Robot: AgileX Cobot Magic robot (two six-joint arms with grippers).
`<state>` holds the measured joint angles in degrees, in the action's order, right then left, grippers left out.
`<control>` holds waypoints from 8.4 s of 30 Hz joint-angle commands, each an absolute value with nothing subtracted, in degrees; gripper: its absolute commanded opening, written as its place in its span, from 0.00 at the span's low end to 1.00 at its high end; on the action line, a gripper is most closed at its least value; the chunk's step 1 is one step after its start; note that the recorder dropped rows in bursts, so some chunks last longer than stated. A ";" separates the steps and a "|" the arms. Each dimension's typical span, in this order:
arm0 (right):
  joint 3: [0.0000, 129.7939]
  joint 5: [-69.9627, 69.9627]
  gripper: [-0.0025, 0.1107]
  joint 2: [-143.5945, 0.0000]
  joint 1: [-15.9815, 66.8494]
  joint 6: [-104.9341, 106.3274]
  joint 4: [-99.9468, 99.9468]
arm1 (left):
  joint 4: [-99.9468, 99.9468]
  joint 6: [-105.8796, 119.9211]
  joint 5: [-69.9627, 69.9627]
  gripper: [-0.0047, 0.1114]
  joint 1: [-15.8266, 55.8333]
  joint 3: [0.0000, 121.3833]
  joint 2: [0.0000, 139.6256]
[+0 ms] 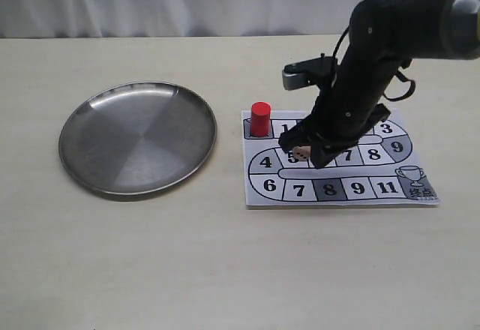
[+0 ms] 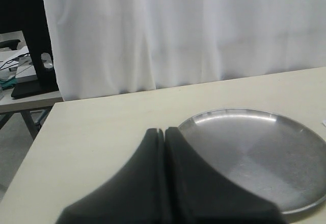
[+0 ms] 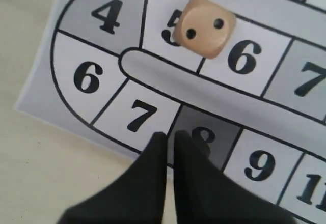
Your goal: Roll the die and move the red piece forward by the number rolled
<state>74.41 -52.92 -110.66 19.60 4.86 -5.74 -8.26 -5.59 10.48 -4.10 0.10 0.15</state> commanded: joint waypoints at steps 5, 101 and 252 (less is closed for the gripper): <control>73.78 -50.08 0.06 -115.58 19.36 6.42 -5.09 | -8.24 -5.64 9.97 0.04 -4.29 0.00 0.00; 93.16 -37.85 0.06 -128.95 17.48 8.11 -5.26 | -8.24 -5.64 9.97 0.04 -4.29 0.00 0.00; 0.00 -4.63 0.06 -8.69 9.69 -6.89 -1.27 | -8.24 -5.64 9.97 0.04 -4.29 0.00 0.00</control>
<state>0.16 -4.77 -11.37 12.95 -6.66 -1.21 -8.26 -5.59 10.48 -4.10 0.10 0.15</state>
